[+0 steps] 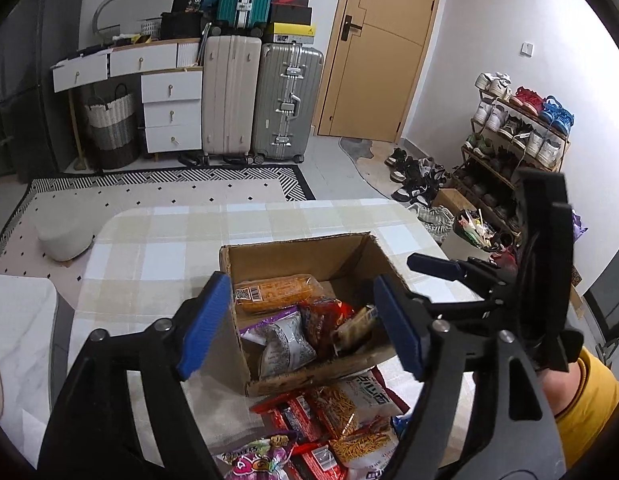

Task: Organize snacks
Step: 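Withdraw both grippers from the box back toward the remaining snacks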

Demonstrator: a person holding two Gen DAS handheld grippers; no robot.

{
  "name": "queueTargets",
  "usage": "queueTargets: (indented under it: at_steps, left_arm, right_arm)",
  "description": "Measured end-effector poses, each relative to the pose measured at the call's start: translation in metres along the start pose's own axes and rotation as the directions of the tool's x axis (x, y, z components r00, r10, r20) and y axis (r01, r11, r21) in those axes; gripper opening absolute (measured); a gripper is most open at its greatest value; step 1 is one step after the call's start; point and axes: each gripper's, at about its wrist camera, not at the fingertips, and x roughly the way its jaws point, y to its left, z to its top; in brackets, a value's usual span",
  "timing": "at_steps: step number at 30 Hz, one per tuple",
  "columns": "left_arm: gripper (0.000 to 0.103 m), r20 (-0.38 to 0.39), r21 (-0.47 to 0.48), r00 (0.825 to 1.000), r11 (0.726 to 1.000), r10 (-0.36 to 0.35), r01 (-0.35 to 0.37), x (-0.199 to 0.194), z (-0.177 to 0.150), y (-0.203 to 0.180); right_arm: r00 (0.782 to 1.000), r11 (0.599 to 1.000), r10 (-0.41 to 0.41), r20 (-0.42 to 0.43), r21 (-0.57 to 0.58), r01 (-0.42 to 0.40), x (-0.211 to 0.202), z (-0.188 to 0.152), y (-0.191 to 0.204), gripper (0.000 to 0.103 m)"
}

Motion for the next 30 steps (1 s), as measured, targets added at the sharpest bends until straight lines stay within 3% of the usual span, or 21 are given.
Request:
queueTargets:
  at_steps: [8,12,17,19,30]
  left_arm:
    - [0.078,0.044,0.042,0.999,0.999,0.018,-0.02,-0.056,-0.003,-0.026]
    - [0.082,0.085,0.06,0.995,0.997,0.053,-0.058,-0.091,-0.009,-0.042]
    - [0.091,0.151,0.042,0.987,0.997,0.054,-0.061,-0.144,-0.02,-0.055]
    - [0.103,0.173,0.039,0.983,0.997,0.059,-0.066,-0.164,-0.024,-0.059]
    - [0.102,0.303,0.005,0.946,0.993,0.112,-0.119,-0.287,-0.07,-0.083]
  right_arm:
    - [0.994,1.0,0.007,0.105,-0.011,-0.006,-0.062,-0.004,0.019,0.085]
    - [0.985,1.0,0.012,0.171,-0.021,-0.009,-0.099,-0.009,0.032,0.092]
    - [0.967,0.999,0.005,0.255,-0.032,0.003,-0.151,-0.024,0.048,0.094]
    - [0.96,1.0,0.008,0.28,-0.03,0.0,-0.17,-0.033,0.052,0.098]
    - [0.899,0.994,0.004,0.439,-0.099,0.044,-0.272,-0.103,0.095,0.102]
